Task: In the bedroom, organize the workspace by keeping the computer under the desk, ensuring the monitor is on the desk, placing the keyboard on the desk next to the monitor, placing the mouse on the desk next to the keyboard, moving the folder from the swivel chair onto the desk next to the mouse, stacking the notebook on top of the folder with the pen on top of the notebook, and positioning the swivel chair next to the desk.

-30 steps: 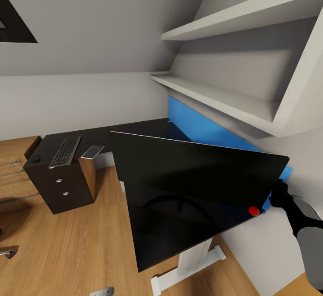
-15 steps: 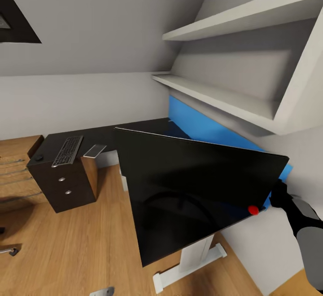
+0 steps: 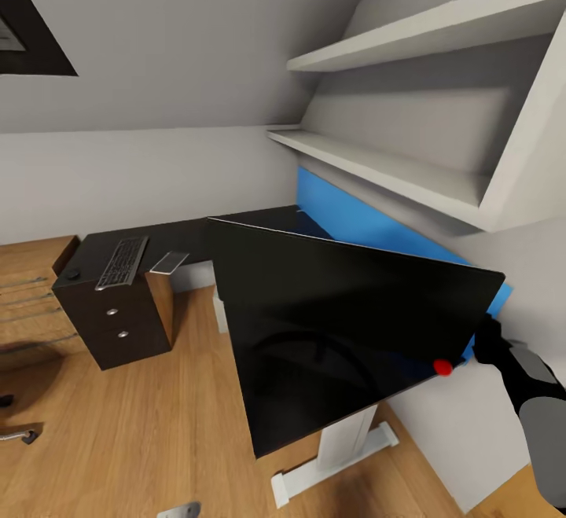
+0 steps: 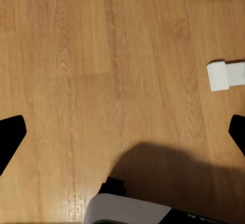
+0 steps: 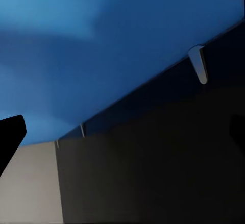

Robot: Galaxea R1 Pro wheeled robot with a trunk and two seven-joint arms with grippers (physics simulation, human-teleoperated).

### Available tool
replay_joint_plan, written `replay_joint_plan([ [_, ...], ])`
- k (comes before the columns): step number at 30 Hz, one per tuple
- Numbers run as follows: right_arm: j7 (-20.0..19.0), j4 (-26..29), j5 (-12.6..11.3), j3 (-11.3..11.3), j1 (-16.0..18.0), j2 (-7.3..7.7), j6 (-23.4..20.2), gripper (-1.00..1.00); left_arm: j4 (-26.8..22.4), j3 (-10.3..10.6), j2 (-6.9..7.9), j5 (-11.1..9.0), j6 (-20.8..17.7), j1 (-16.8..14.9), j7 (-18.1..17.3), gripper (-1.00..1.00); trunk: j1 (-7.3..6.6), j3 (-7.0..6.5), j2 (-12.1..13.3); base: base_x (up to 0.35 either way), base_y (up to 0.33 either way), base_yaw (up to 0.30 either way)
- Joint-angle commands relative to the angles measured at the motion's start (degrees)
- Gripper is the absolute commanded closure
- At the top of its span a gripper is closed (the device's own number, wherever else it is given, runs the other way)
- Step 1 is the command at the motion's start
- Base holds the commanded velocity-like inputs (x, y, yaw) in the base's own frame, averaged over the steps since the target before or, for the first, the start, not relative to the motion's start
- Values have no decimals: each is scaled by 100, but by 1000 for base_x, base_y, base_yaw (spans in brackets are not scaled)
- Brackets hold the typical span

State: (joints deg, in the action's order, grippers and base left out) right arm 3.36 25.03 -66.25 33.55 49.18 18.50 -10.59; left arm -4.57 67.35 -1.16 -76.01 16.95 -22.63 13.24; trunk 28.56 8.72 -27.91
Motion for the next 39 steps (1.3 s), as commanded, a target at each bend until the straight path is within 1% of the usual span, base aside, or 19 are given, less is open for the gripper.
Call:
replay_joint_plan([
  [1,39,10,-49,11,4,-9,-31,-100,-8,50,1,-28,10,-4,39,-100,2,12,-11,-77,57,0],
  [7,42,10,-46,11,4,-13,-27,-100,-8,50,5,-28,10,-4,44,-100,2,12,-11,-35,32,0],
  [19,42,2,-39,11,4,-13,-22,-100,-8,48,10,-28,16,-4,47,-100,2,12,-11,-119,128,0],
  [39,44,1,-37,11,4,-36,-18,-100,-8,50,7,-27,19,-4,46,-100,2,12,-11,-186,165,0],
])
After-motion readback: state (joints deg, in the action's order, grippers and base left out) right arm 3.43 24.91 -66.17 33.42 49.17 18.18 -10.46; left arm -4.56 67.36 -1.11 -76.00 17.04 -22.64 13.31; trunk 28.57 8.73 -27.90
